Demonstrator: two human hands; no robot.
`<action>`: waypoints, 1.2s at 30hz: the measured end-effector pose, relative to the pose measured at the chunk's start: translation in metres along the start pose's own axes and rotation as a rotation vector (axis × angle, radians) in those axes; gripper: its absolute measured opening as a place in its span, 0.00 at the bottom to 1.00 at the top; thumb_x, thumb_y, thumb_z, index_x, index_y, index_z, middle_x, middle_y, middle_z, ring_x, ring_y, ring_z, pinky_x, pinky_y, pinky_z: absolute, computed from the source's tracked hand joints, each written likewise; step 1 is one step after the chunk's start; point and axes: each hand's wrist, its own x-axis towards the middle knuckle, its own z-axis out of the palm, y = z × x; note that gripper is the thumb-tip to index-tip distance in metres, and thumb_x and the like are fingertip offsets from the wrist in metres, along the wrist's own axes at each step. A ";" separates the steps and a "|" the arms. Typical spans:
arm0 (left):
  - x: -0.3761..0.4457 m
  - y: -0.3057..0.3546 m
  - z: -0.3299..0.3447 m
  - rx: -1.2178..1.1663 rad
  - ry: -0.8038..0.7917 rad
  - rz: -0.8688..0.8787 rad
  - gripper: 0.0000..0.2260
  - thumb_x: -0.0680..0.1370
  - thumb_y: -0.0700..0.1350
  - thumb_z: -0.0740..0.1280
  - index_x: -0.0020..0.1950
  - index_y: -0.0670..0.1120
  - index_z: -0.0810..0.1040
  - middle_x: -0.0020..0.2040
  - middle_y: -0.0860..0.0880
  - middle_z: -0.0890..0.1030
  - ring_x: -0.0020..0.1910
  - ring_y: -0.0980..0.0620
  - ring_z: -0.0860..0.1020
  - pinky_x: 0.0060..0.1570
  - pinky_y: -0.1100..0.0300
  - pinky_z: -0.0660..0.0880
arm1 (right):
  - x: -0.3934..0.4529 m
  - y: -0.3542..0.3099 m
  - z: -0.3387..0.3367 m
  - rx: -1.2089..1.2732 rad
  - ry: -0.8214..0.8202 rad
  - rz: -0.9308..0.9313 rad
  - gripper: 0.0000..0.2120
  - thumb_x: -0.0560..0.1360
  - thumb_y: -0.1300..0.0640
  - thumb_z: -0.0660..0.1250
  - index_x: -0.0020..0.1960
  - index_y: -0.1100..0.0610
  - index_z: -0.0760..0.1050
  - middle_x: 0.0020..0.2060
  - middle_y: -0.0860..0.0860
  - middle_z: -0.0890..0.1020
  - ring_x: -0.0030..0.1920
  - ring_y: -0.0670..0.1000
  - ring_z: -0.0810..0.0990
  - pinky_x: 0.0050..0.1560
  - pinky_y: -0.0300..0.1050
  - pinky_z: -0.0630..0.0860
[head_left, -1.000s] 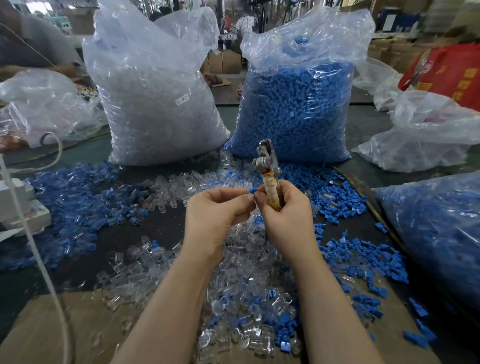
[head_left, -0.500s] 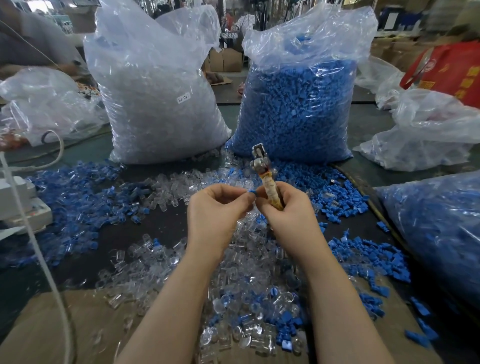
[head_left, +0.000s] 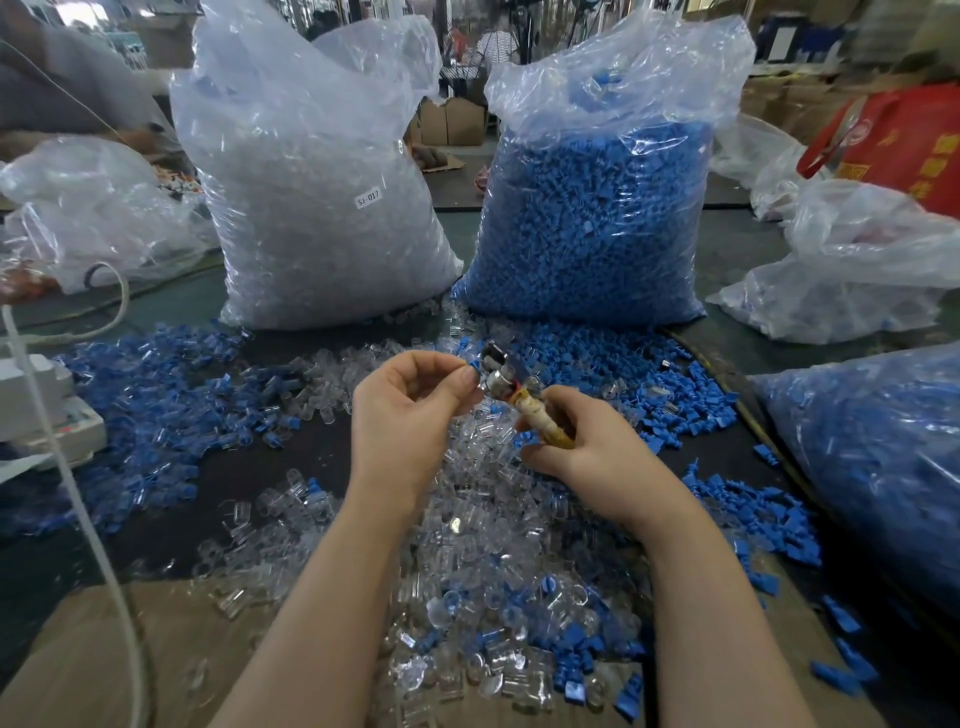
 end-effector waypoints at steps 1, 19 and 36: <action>0.000 0.000 0.000 -0.003 -0.008 0.003 0.06 0.74 0.33 0.71 0.42 0.43 0.81 0.35 0.49 0.84 0.36 0.55 0.83 0.39 0.67 0.78 | 0.000 0.000 0.000 -0.001 -0.008 -0.003 0.09 0.74 0.59 0.71 0.52 0.57 0.75 0.45 0.59 0.80 0.36 0.54 0.74 0.39 0.48 0.70; 0.000 0.006 -0.009 -0.020 -0.100 0.016 0.05 0.74 0.33 0.70 0.42 0.42 0.80 0.35 0.49 0.83 0.36 0.55 0.82 0.39 0.66 0.78 | 0.000 -0.001 0.005 -0.075 -0.008 -0.013 0.09 0.72 0.64 0.64 0.43 0.50 0.75 0.27 0.40 0.75 0.25 0.42 0.69 0.30 0.42 0.66; 0.026 -0.011 -0.108 1.104 0.532 -0.022 0.05 0.76 0.40 0.70 0.50 0.44 0.86 0.47 0.38 0.84 0.51 0.36 0.79 0.47 0.48 0.74 | 0.006 0.012 0.000 -0.302 0.355 0.123 0.05 0.74 0.51 0.64 0.49 0.45 0.71 0.36 0.43 0.78 0.35 0.48 0.76 0.32 0.46 0.69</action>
